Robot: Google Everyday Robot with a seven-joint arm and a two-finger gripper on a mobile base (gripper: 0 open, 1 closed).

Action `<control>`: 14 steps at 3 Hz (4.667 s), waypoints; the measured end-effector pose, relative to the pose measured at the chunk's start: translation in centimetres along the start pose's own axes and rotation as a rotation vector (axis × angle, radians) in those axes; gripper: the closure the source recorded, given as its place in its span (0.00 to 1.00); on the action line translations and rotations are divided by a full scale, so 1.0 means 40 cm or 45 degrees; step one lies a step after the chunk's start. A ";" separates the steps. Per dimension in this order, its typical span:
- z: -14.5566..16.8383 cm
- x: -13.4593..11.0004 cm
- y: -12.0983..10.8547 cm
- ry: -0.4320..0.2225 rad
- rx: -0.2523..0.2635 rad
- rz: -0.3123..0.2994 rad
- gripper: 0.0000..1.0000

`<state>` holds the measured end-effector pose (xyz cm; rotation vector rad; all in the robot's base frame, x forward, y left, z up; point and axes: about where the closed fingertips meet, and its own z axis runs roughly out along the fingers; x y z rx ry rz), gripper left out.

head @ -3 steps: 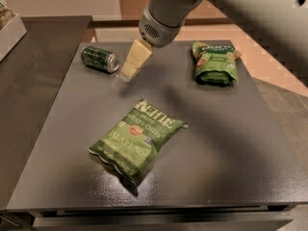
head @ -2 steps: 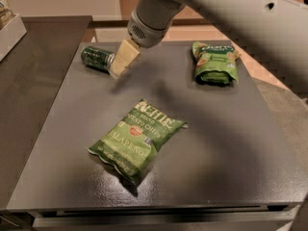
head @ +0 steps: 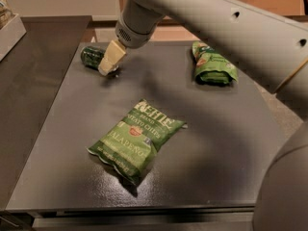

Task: Pick green can

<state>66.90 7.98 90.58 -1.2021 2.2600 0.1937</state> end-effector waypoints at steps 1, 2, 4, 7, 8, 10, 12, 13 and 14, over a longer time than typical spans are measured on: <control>0.052 -0.040 0.005 -0.043 -0.010 -0.015 0.00; 0.097 -0.075 0.011 -0.062 -0.030 -0.037 0.00; 0.170 -0.118 0.016 -0.045 -0.061 -0.081 0.00; 0.197 -0.109 -0.008 -0.005 -0.047 -0.082 0.64; 0.173 -0.113 -0.005 -0.031 -0.050 -0.091 0.86; 0.022 -0.157 0.010 -0.148 -0.080 -0.146 1.00; -0.164 -0.213 0.007 -0.245 -0.054 -0.257 1.00; -0.230 -0.233 0.004 -0.282 -0.036 -0.306 1.00; -0.230 -0.233 0.004 -0.282 -0.036 -0.306 1.00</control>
Offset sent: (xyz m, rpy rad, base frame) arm 0.0422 0.0608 -0.0232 0.0551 -0.0331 0.0741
